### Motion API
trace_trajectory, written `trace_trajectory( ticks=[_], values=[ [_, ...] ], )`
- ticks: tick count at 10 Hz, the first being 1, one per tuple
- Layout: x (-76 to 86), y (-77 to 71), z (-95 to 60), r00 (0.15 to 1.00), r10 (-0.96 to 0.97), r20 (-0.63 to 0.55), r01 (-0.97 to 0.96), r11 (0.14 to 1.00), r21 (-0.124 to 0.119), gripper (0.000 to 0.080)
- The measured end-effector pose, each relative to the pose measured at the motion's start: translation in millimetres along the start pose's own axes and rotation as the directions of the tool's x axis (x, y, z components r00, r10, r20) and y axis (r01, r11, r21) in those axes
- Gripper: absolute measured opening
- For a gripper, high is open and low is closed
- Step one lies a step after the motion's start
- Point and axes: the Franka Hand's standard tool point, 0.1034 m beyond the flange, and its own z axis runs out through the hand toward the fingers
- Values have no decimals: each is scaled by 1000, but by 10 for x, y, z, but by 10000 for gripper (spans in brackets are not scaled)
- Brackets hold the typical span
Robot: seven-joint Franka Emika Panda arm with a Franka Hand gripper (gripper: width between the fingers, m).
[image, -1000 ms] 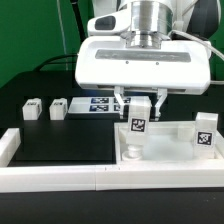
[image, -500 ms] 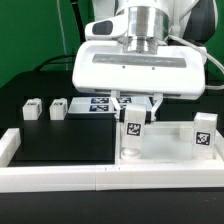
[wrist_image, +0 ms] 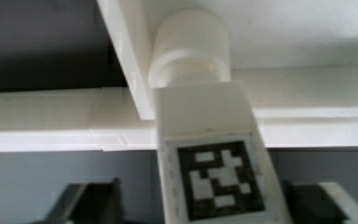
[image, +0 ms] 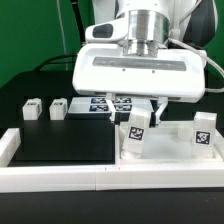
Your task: Assemble square table
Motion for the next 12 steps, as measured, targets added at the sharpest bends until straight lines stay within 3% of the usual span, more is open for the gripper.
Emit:
trace_trajectory(
  ticks=[1,2,3,8,10,12],
  values=[
    [0,0,0,1000,0,0,0,1000,0,587],
    [0,0,0,1000,0,0,0,1000,0,587],
    [0,1,0,1000,0,0,0,1000,0,637],
    [-13,12,9,1000,4,20,-4,1000,2,649],
    [121,131,-55,985,65,161,-73,997,39,649],
    [193,135,-59,962,85,258,-105,992,66,649]
  ],
)
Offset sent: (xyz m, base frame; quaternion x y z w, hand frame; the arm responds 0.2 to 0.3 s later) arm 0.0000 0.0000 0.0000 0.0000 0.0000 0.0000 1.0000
